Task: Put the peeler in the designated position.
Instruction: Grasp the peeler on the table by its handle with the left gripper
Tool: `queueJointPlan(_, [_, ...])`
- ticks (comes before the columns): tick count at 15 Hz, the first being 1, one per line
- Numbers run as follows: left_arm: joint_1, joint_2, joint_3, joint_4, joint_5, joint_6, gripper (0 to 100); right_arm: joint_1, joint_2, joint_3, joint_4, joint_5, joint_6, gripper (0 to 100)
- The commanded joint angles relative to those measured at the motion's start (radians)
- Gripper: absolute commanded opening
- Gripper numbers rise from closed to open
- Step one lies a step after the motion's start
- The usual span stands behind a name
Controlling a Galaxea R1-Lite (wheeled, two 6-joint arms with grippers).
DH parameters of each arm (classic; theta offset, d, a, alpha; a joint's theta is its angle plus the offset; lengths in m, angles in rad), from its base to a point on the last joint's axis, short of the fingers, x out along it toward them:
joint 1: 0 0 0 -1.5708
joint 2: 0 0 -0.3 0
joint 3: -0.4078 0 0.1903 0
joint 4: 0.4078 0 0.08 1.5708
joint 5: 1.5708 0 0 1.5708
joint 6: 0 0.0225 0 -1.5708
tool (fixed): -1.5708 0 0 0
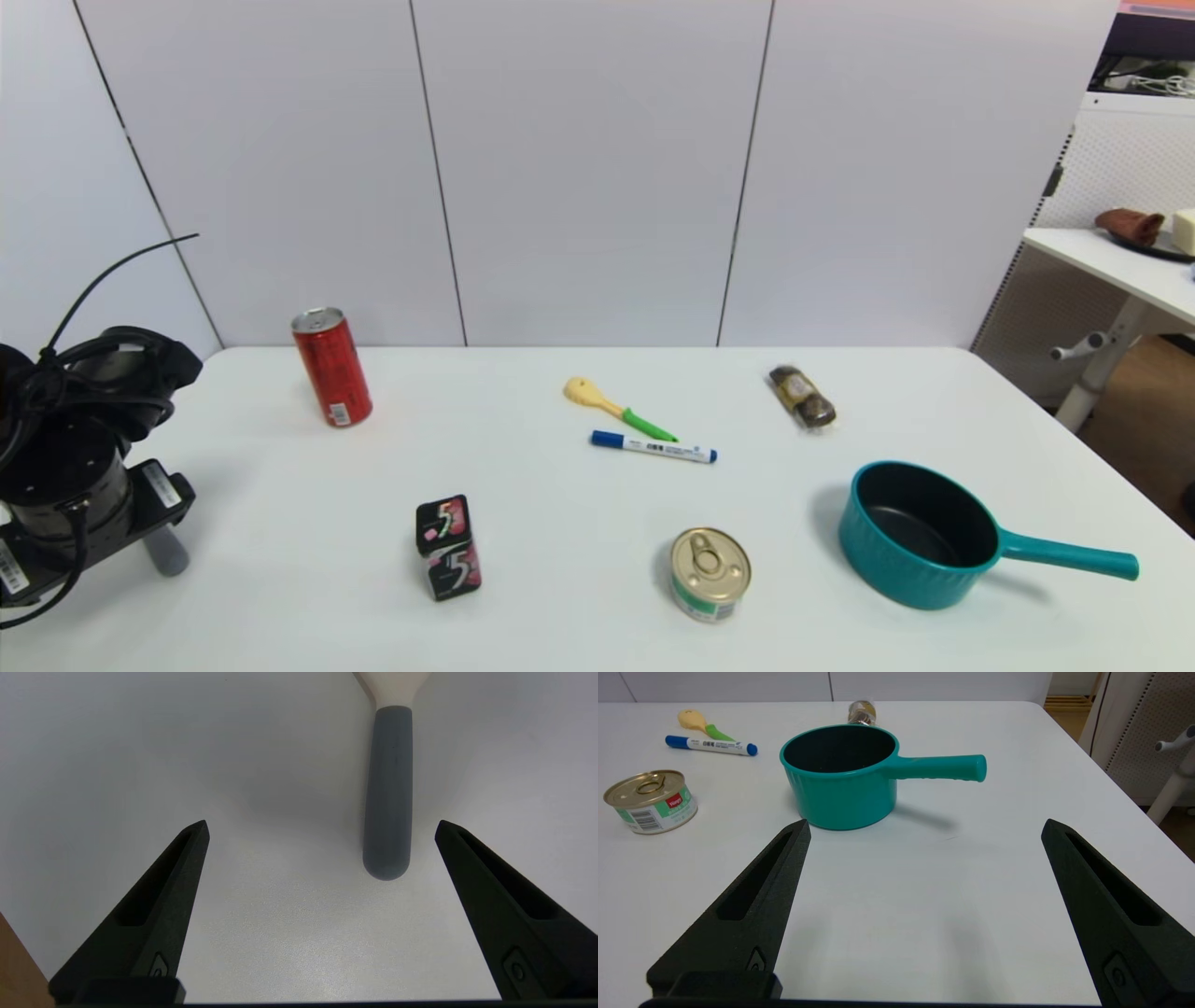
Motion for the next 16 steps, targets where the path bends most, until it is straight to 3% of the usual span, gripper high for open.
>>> queueJointPlan(1, [-0.005, 0.08, -0.051, -0.001, 0.008, -0.005, 100, 0.0, 0.001, 0.0, 0.0, 0.0, 0.0, 100])
queueJointPlan(16, [-0.014, 0.195, -0.114, -0.006, 0.01, -0.018, 100, 0.0, 0.0, 0.0, 0.0, 0.0, 0.0, 100])
